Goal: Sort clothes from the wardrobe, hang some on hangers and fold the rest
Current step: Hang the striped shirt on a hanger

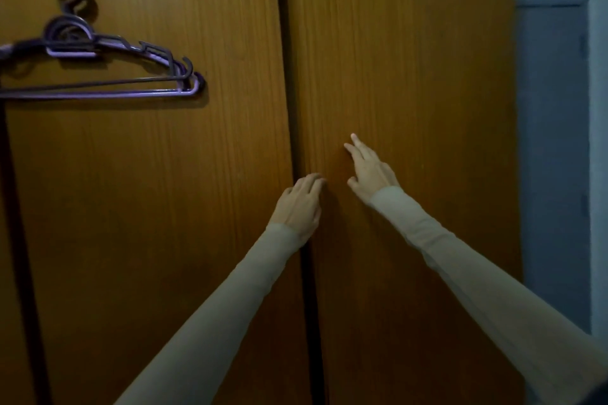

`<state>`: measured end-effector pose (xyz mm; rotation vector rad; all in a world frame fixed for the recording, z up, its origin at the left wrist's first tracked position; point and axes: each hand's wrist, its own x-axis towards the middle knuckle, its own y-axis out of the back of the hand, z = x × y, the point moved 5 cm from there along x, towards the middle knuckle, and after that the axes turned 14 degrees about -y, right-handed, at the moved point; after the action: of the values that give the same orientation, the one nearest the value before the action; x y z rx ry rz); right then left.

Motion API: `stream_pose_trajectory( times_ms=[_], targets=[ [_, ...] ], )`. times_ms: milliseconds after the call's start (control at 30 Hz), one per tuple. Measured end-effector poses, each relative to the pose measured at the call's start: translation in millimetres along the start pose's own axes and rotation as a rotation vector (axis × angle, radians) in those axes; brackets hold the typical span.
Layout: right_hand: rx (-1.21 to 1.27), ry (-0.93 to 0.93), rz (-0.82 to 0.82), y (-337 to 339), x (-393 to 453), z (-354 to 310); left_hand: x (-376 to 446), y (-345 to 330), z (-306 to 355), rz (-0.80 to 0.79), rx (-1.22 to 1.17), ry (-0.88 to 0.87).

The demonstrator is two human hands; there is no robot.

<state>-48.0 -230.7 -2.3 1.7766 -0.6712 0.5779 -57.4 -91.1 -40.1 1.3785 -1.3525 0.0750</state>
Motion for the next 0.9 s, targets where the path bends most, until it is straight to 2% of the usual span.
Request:
stream_pose_trajectory(
  times_ms=[133, 233, 333, 467, 733, 900],
  targets=[
    [-0.048, -0.015, -0.061, -18, 15, -3, 18, -17, -19, -0.115, 0.127, 0.066],
    [-0.098, -0.012, -0.025, -33, 20, 0, 29, -29, -39, -0.156, 0.186, 0.150],
    [-0.147, 0.026, 0.026, -49, 24, 8, 32, -40, -49, -0.103, 0.191, 0.135],
    [-0.098, 0.042, 0.061, -72, 35, 15, 29, -55, -55, 0.060, 0.260, 0.119],
    [-0.029, 0.089, 0.172, -88, 45, 17, 30, -72, -64, 0.092, 0.304, 0.124],
    [0.047, 0.117, 0.159, -89, 48, 17, 31, -70, -61, 0.017, 0.338, 0.158]
  ],
)
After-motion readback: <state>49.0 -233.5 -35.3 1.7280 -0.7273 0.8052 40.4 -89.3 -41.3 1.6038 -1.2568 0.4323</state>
